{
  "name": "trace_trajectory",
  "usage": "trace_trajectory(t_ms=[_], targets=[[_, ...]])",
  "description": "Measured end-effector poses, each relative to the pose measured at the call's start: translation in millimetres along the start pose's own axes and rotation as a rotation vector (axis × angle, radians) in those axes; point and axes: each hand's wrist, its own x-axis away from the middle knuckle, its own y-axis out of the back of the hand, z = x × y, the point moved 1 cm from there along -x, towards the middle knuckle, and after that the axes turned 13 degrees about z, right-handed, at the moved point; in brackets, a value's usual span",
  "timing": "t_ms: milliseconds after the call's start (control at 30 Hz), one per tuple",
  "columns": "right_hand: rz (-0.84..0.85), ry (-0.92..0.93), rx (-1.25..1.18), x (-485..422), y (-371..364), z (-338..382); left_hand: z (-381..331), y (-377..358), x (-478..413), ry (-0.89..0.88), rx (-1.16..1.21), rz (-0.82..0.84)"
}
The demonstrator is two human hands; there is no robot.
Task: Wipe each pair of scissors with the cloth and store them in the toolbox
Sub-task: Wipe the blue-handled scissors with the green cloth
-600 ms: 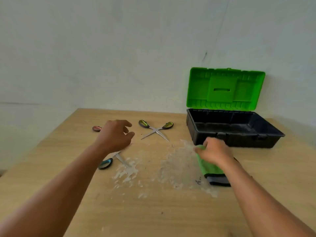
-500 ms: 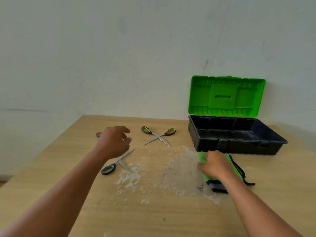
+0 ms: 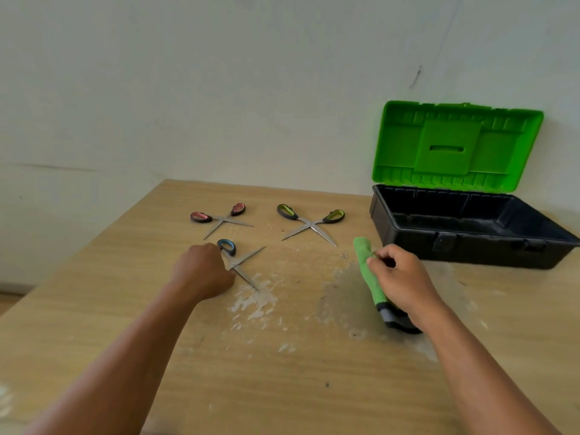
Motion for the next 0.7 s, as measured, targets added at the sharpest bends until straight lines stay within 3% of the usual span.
trace_trajectory(t_ms=[200,400,700], targets=[[0.006,0.043,-0.060,-7.8,-15.2,16.8,-2.4,1.6,-4.4,0.006,0.274,0.051],[0.119,0.029,-0.002,-19.4,-23.6,22.8,-5.7,2.9,-10.3,0.030,0.636,0.121],[0.106,0.133,-0.082,-30.4,-39.1,8.2,-34.8,2.8,-16.8,-0.009,1.119,0.270]])
